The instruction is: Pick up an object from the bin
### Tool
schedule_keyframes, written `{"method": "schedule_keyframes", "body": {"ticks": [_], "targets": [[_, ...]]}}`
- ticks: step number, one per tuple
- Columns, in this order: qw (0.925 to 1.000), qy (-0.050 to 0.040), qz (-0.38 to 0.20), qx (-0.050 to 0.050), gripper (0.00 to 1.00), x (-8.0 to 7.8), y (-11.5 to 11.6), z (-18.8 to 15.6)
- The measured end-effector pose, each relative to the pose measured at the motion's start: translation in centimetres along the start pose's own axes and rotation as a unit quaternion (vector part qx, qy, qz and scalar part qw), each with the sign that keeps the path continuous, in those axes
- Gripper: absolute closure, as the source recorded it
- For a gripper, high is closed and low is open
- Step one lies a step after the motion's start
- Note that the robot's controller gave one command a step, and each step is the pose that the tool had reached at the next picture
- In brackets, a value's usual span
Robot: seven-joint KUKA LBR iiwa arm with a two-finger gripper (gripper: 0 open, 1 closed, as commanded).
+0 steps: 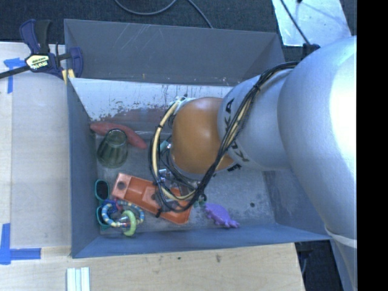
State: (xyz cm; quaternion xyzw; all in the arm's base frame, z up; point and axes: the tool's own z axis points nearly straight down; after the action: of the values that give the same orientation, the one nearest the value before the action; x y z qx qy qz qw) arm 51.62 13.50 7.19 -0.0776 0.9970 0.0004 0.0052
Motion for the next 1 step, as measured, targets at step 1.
{"method": "schedule_keyframes", "body": {"ticks": [1], "targets": [[1.0000, -0.0001, 0.000, 0.000, 1.00, -0.01, 0.00, 0.00]]}}
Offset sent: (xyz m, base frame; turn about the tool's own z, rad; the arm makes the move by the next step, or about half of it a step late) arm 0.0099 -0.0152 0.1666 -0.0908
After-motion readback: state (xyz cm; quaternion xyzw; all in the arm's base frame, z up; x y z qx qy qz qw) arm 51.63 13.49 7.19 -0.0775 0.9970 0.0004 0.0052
